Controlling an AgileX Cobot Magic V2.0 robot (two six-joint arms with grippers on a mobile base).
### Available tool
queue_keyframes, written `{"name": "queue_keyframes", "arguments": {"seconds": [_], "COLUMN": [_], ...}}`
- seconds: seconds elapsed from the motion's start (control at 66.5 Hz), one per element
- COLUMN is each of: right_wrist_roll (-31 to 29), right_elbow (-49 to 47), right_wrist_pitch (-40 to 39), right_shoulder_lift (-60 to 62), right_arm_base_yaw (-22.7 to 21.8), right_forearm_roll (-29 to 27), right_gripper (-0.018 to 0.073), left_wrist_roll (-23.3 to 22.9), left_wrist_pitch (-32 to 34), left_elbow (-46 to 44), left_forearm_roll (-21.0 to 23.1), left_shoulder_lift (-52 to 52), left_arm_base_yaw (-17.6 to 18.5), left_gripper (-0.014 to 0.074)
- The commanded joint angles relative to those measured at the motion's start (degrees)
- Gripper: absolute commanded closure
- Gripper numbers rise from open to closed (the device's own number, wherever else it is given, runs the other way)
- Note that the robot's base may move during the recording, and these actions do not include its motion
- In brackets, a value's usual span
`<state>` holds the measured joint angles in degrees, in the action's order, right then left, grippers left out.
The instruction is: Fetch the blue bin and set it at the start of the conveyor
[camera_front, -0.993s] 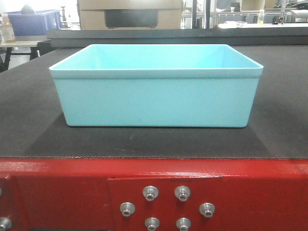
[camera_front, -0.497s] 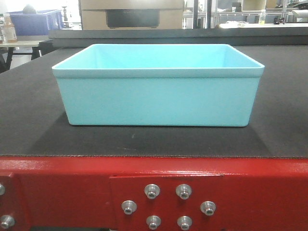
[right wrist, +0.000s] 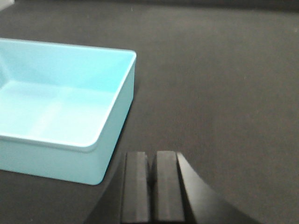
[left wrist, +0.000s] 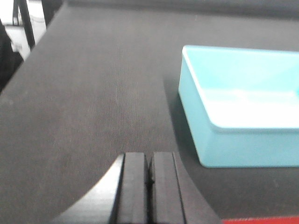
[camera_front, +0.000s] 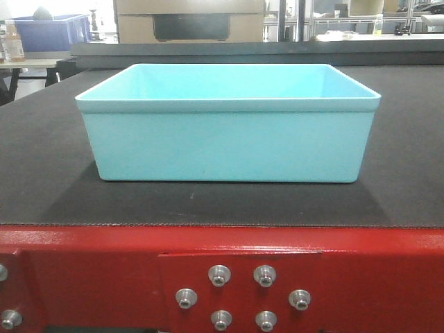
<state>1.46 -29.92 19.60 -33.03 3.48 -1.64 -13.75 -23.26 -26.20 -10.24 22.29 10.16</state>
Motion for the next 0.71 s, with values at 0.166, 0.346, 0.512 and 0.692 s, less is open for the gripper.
{"name": "queue_keyframes", "arguments": {"seconds": [0.166, 0.346, 0.512, 0.692], "right_wrist_roll": [0.0, 0.0, 0.0, 0.0], "right_elbow": [0.2, 0.2, 0.2, 0.2], "right_wrist_pitch": [-2.0, -2.0, -2.0, -2.0], "right_shoulder_lift": [1.7, 1.7, 1.7, 1.7], "right_arm_base_yaw": [-0.4, -0.4, -0.4, -0.4], "right_forearm_roll": [0.4, 0.4, 0.4, 0.4], "right_gripper": [0.0721, 0.0721, 0.0721, 0.0721], "left_wrist_roll": [0.0, 0.0, 0.0, 3.4], "left_wrist_pitch": [1.6, 1.6, 1.6, 1.4], "left_elbow": [0.2, 0.2, 0.2, 0.9], "left_forearm_roll": [-0.5, -0.5, -0.5, 2.5], "left_shoulder_lift": [-6.0, -7.0, -7.0, -8.6], "left_arm_base_yaw": [-0.2, -0.2, -0.2, -2.9], "left_gripper": [0.0707, 0.0707, 0.0707, 0.0707]}}
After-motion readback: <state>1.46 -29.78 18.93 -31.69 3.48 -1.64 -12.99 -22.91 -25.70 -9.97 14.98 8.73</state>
